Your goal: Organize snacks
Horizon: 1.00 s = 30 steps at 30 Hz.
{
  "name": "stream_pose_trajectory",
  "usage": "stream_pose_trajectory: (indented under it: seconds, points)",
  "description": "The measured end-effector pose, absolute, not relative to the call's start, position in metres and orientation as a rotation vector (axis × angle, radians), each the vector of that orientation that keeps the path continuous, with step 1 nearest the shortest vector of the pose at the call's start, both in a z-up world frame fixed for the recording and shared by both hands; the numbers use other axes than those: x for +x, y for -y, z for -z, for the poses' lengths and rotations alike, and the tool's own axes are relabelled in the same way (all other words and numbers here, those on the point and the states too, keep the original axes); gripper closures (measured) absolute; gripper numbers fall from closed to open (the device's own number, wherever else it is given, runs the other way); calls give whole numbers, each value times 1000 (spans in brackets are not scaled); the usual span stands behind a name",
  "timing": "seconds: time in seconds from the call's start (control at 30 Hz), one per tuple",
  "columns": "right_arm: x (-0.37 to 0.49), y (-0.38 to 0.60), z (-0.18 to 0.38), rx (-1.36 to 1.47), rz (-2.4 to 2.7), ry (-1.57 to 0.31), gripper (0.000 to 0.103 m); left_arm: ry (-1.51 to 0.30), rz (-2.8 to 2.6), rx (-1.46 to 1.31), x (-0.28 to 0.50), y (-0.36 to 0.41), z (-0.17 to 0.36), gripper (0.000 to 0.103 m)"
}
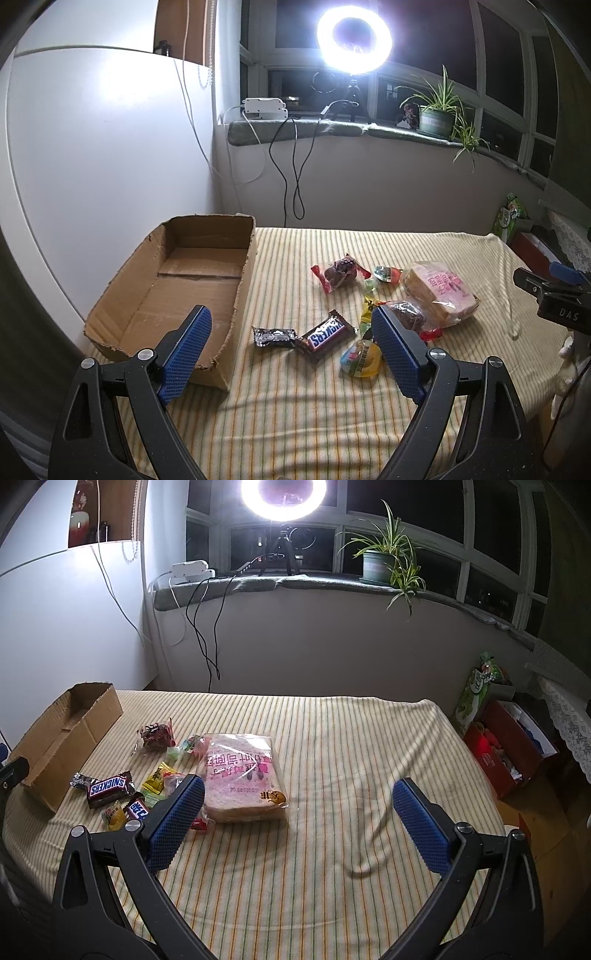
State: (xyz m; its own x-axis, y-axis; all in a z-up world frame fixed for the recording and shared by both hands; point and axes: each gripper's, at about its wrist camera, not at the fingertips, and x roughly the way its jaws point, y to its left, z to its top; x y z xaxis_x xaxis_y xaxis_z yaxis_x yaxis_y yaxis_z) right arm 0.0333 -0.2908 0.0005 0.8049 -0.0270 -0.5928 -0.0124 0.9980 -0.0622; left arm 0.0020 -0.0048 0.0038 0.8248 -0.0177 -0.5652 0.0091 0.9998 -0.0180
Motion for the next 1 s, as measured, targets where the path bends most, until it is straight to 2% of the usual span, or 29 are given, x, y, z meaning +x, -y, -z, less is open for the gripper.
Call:
stream_pose_trajectory:
  seconds: [0.57,1.0]
  points:
    - [47,295,6,-58,-30,-659,0,-647,100,-33,17,23,5,14]
    - [82,312,30,29,-210,-796,0,-729,268,-82,44,59,24,16]
